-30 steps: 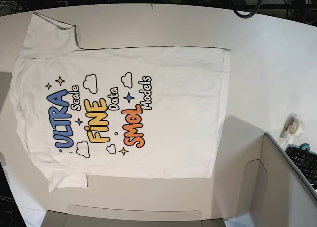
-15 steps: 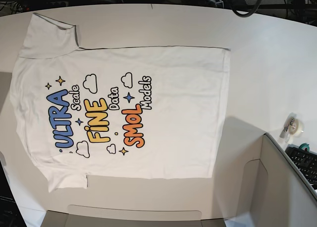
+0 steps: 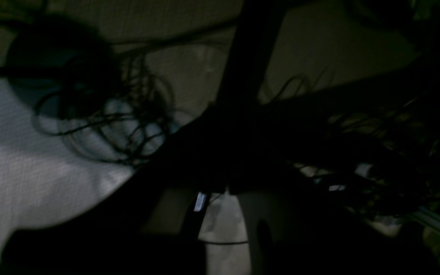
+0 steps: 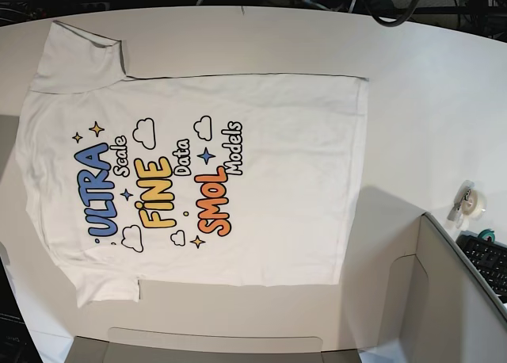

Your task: Layout the t-shirt on the table in an organized manner, then fold the t-shirt properly

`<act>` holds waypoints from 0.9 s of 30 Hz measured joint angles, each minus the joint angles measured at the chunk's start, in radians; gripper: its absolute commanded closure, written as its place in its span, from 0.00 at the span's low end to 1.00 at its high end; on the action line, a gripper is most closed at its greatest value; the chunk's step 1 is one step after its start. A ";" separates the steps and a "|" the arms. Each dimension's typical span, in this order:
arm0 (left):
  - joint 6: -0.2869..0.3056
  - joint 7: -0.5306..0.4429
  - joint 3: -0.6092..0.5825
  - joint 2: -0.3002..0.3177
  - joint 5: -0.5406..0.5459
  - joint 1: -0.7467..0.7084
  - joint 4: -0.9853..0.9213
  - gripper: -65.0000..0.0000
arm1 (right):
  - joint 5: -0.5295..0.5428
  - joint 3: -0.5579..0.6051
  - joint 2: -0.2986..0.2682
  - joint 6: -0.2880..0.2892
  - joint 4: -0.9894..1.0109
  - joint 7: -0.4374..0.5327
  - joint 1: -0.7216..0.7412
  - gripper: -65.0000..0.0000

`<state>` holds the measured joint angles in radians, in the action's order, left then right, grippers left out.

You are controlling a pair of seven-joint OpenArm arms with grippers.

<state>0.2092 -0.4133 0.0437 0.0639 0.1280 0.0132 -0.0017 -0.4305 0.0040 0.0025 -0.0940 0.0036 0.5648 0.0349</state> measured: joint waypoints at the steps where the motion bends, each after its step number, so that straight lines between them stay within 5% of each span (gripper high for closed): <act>1: 0.000 0.023 0.000 0.000 -0.001 0.007 0.003 1.00 | 0.000 -0.002 0.001 0.000 -0.002 0.004 0.007 0.99; 27: 0.000 0.059 0.008 -0.019 0.001 0.043 -0.001 1.00 | -0.002 -0.004 0.016 0.000 -0.001 0.002 0.024 0.99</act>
<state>0.2092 -0.3542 0.0517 0.0448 0.1287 0.0559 -0.0025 -0.4320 -0.0002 0.0189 -0.0937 0.0025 0.5671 0.0586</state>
